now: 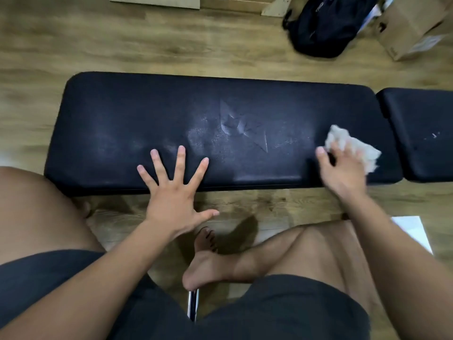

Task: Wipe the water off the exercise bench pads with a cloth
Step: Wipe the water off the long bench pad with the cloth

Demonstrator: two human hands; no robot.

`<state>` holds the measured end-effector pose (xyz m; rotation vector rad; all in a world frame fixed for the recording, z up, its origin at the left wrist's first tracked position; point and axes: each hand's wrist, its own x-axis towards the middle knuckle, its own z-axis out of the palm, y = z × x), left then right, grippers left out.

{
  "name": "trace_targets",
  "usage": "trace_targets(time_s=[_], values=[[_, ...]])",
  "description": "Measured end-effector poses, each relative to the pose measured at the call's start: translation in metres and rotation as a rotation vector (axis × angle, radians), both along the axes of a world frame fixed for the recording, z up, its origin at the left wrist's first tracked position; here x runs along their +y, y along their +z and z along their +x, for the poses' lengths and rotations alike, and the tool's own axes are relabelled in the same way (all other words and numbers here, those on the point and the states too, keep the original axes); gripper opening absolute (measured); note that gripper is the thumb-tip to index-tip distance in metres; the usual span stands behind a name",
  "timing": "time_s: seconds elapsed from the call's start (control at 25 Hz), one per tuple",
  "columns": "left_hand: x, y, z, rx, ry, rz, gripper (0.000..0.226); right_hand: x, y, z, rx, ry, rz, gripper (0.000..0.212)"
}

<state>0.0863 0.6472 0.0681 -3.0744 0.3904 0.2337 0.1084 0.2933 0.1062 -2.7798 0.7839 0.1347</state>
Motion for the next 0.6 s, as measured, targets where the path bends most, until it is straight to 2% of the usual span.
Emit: trace_targets(time_s=[0.2, 0.32, 0.4, 0.52, 0.6], values=[[0.004, 0.002, 0.003, 0.07, -0.01, -0.033, 0.118, 0.189, -0.003, -0.022, 0.013, 0.565, 0.035, 0.069], [0.003, 0.007, 0.003, 0.12, -0.016, -0.018, 0.117, 0.173, -0.004, -0.027, 0.017, 0.719, 0.038, 0.058], [0.002, 0.009, 0.004, 0.12, -0.023, 0.015, 0.118, 0.111, -0.009, -0.024, 0.006, 0.602, 0.001, 0.054], [0.002, 0.009, 0.003, 0.121, -0.026, 0.019, 0.116, 0.0, -0.003, -0.018, 0.061, 0.249, -0.039, 0.055], [0.002, 0.008, 0.002, 0.112, -0.023, 0.02, 0.115, -0.046, 0.011, -0.015, 0.06, 0.086, -0.027, 0.058]])
